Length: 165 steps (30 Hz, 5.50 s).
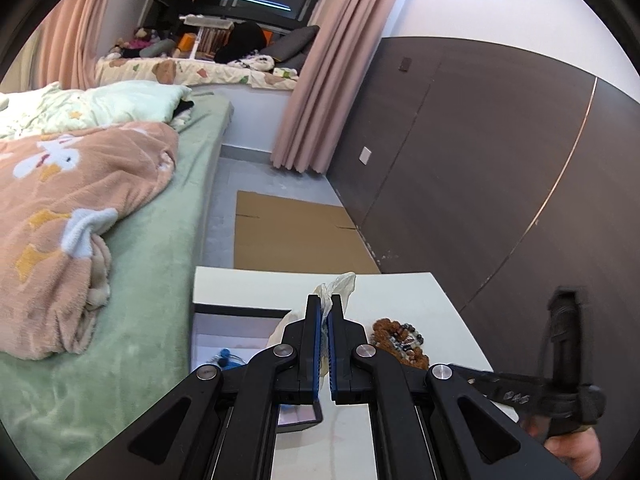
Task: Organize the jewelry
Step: 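Carry the white pouch into the black box while the right gripper carries the red string, then open both grippers over the box and withdraw from it, then grasp the brown rudraksha bead bracelet with the left gripper, then lift the brown bracelet with the left gripper while the right gripper grasps the dark bead bracelet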
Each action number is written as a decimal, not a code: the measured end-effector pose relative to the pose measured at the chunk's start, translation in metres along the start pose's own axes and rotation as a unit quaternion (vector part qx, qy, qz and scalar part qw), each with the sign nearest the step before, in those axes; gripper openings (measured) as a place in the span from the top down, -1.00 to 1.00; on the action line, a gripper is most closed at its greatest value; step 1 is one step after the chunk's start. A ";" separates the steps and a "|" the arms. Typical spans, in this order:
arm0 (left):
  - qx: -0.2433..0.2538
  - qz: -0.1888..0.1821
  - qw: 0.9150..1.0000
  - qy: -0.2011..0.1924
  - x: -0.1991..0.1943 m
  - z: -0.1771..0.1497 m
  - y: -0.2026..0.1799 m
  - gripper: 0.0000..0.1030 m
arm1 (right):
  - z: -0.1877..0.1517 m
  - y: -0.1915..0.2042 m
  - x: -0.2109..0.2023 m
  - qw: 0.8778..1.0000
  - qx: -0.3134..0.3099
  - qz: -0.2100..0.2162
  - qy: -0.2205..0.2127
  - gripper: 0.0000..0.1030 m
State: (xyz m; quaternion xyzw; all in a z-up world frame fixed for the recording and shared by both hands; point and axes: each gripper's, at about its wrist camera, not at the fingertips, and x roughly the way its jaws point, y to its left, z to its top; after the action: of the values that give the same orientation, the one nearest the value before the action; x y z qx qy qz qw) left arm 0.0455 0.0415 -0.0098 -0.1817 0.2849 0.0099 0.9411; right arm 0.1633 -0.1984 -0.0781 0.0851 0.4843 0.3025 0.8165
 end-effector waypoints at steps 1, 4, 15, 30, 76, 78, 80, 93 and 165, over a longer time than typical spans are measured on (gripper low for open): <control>0.001 0.003 1.000 -0.002 -0.002 0.000 0.001 0.95 | 0.002 0.001 -0.004 1.000 0.005 0.017 -0.008 0.90; -0.001 0.007 1.000 -0.003 -0.002 0.002 0.006 0.95 | 0.005 0.007 -0.010 0.998 0.016 0.056 -0.022 0.90; -0.033 0.034 0.998 0.052 0.026 0.002 0.022 0.94 | 0.012 0.028 -0.008 0.993 0.026 0.114 -0.027 0.90; -0.080 0.051 0.996 0.003 0.002 0.013 0.055 -0.99 | 0.014 0.070 0.010 0.982 0.011 0.184 -0.036 0.90; -0.002 0.017 1.000 0.008 0.019 -0.011 -0.024 -0.99 | 0.000 -0.007 -0.054 0.995 0.040 0.000 -0.096 -1.00; 0.007 0.016 1.000 0.014 0.022 -0.015 -0.033 -0.99 | -0.001 -0.014 -0.057 0.995 0.046 0.000 -0.093 -1.00; 0.011 0.015 1.000 0.018 0.025 -0.017 -0.040 -0.99 | -0.002 -0.020 -0.062 0.994 0.046 -0.006 -0.094 -1.00; 0.020 -0.007 0.998 0.059 0.053 -0.031 -0.067 -0.99 | -0.004 -0.064 -0.081 0.991 0.093 -0.026 -0.094 -1.00; -0.061 -0.165 0.981 0.083 0.080 0.011 -0.048 0.65 | 0.034 -0.077 0.038 0.981 0.190 -0.013 0.046 -0.53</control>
State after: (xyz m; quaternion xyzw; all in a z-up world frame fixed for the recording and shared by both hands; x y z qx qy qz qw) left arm 0.1244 -0.0066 -0.0283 -0.2836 0.3267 -0.1434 0.8901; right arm 0.2368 -0.2336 -0.1218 0.2190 0.5707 0.1979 0.7662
